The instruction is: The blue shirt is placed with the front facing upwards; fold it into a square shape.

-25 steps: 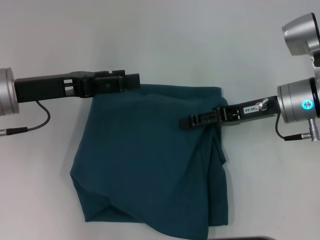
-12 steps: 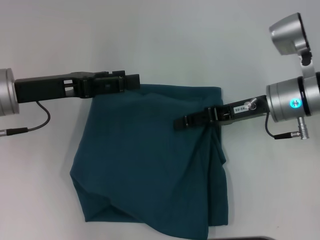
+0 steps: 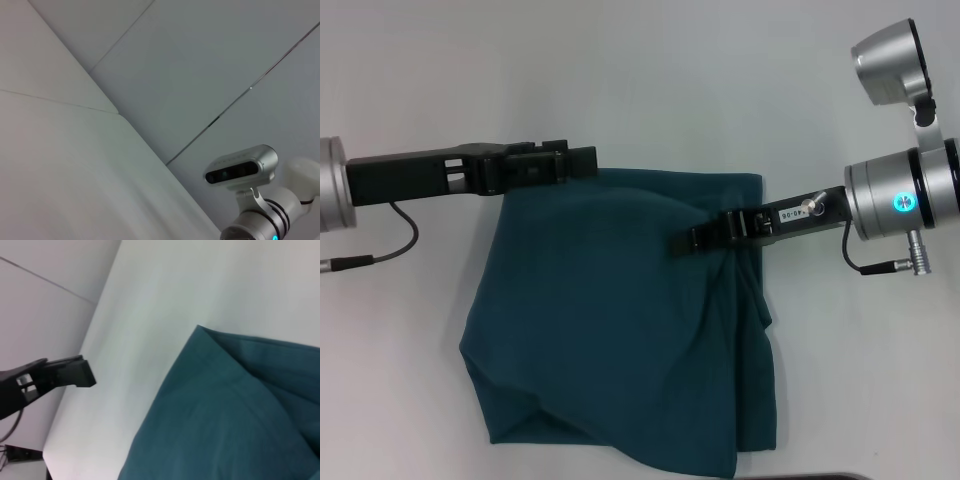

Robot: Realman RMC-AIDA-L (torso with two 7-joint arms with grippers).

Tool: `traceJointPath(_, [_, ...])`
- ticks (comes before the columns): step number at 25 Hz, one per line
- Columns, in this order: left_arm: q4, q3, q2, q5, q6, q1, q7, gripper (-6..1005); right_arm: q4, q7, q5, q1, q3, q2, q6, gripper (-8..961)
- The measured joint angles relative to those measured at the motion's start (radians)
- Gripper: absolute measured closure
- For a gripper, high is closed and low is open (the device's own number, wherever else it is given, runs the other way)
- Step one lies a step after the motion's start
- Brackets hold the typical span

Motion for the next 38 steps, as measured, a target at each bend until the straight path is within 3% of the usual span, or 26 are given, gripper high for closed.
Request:
traceJointPath(7, [0.000, 0.001, 0.002, -0.002, 0.000, -0.003, 0.000, 81, -0.007, -0.012, 0.028, -0.007, 0.006, -0.001, -0.026, 871])
traceJointPath(18, [-0.002, -0.011, 0.007, -0.006, -0.003, -0.004, -0.002, 80, -0.044, -0.026, 0.088, 0.013, 0.008, -0.007, -0.112, 870])
traceJointPath(23, [-0.004, -0.064, 0.016, -0.008, 0.003, -0.004, -0.008, 80, -0.097, -0.006, 0.120, 0.016, 0.008, -0.008, -0.186, 870])
traceJointPath(29, [-0.002, -0.088, 0.028, -0.009, 0.011, -0.003, -0.010, 81, -0.135, 0.010, 0.165, 0.008, 0.013, -0.024, -0.271, 871])
traceJointPath(38, [0.000, -0.098, 0.029, -0.009, 0.012, -0.002, -0.011, 81, -0.147, 0.032, 0.171, -0.005, 0.019, -0.039, -0.309, 871])
